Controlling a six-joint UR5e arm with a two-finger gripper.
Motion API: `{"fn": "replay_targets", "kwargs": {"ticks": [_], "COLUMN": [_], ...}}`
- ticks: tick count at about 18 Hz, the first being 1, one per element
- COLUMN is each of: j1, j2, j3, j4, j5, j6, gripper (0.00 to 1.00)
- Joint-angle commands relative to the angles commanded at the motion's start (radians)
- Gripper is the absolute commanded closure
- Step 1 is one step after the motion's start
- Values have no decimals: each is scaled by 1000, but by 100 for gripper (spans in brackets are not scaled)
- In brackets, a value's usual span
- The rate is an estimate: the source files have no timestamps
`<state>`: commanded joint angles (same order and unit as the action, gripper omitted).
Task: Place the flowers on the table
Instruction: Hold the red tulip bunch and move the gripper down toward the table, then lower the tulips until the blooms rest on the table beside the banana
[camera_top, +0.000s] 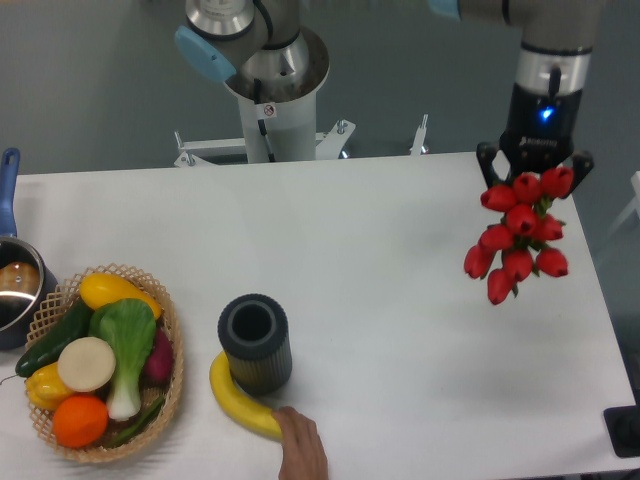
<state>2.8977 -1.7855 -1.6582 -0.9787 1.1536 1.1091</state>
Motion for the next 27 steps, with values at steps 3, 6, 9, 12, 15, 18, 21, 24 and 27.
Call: {"fn": "replay_targets", "kwargs": {"ticks": [3,6,9,12,15,18,21,24,27], "j1": [-20,-60,-86,-110,-130,-146,-163,-169,-178], "j2": [-32,-78,-129,-173,-222,-258,-290,-308,-327], "j3": [2,17,26,28,28,28,35,43,43], "j4": [0,2,21,40,77,89,91,91,89], "j5": [2,57,89,92,92,92,91,92,92], "j6": [2,2,2,-3,-17,-18,-38,-40,-46], "gripper": [61,61,61,61,61,61,61,60,59]}}
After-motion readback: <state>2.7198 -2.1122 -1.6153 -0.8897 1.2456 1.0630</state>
